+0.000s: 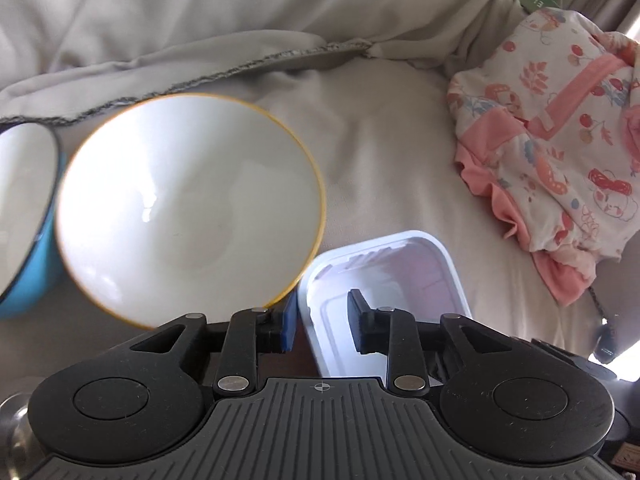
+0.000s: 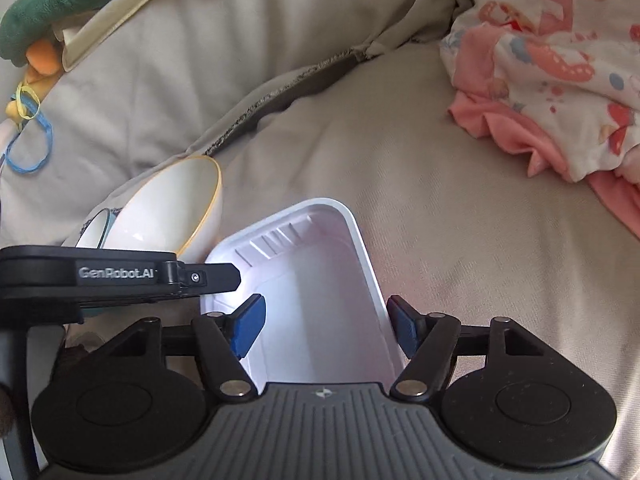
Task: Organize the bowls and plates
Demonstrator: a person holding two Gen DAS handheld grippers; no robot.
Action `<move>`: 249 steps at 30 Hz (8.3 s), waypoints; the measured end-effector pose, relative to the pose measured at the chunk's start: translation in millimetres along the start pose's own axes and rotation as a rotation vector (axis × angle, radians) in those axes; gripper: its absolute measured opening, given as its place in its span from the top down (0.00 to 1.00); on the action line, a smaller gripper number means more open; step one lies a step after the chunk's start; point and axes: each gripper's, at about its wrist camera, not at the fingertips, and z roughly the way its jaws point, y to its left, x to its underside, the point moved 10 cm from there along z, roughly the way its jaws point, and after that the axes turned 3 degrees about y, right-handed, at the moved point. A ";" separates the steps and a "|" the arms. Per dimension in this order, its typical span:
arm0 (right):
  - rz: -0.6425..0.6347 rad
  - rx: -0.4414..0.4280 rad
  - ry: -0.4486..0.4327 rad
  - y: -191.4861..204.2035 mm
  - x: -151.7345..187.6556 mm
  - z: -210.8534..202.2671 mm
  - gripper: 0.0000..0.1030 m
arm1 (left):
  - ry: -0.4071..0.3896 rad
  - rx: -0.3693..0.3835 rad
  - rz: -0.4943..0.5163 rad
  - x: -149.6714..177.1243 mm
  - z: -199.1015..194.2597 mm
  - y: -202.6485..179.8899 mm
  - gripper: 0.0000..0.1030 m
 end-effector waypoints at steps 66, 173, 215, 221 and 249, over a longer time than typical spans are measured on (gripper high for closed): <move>-0.379 0.075 -0.126 165.1 107.2 1.9 0.32 | -0.197 -0.102 -0.136 141.8 -123.5 176.0 0.80; -0.428 -0.120 0.036 274.5 108.3 43.4 0.46 | -0.347 -0.265 -0.330 147.3 -180.4 309.3 0.66; 0.013 0.101 -0.173 3.3 -37.0 -22.2 0.38 | -0.151 0.254 -0.160 32.9 -64.9 51.2 0.71; -0.071 0.127 -0.205 50.7 -69.5 -9.7 0.37 | -0.262 0.151 -0.367 10.0 -93.9 127.9 0.71; 0.355 0.036 -0.073 -56.8 -16.9 6.2 0.37 | -0.039 0.325 -0.120 11.1 13.7 -19.8 0.69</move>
